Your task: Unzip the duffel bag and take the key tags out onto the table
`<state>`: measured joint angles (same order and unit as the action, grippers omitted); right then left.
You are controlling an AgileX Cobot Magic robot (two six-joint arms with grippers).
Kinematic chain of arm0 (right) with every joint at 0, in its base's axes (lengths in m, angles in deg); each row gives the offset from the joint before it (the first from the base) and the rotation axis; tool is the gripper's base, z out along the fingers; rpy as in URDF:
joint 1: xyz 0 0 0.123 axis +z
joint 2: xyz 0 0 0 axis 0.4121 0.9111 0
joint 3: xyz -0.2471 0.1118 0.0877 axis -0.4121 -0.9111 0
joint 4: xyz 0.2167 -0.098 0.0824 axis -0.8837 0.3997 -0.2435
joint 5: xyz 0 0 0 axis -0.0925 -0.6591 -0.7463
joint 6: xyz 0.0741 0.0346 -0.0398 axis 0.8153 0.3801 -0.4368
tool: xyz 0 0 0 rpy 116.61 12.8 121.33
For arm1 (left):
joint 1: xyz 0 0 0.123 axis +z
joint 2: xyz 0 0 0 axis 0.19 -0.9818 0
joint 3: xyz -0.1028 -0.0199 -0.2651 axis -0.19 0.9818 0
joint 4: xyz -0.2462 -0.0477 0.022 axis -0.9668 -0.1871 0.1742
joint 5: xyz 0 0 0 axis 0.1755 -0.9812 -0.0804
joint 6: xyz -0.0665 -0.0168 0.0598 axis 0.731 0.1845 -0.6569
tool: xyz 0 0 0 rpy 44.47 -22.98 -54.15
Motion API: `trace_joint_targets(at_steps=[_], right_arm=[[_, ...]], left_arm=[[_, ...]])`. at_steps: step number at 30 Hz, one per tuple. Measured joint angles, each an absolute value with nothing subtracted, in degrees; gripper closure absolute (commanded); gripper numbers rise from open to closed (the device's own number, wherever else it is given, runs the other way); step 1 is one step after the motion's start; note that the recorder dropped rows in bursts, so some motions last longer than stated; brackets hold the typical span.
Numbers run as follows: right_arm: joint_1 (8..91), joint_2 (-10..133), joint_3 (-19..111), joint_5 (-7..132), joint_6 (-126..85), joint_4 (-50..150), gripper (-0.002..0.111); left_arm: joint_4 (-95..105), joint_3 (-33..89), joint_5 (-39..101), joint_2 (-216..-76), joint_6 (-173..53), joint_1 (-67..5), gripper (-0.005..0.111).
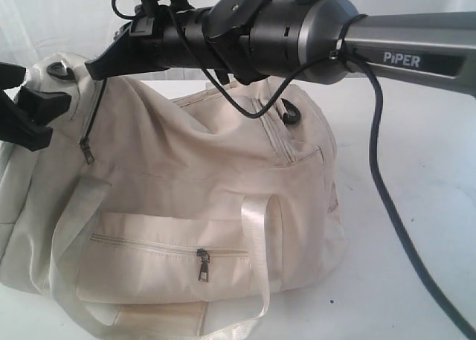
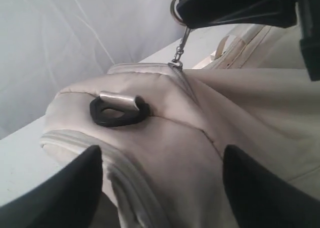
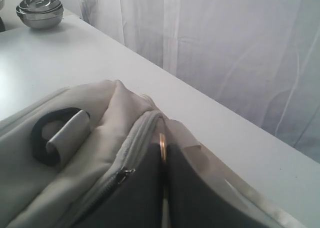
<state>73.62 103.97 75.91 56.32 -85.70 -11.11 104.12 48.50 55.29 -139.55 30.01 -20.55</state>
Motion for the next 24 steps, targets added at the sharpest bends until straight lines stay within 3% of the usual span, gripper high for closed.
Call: trace_joint_targets(at_steps=[12, 24], right_arm=[[73.50, 103.85, 75.91, 53.27, -85.70, -11.11, 0.108], [73.50, 101.76, 75.91, 51.13, -85.70, -11.11, 0.108]], left_arm=[[104.12, 48.41, 67.15, -137.63, 25.66, -22.13, 0.025], [103.28, 48.41, 62.96, -138.98, 25.22, -22.22, 0.025]])
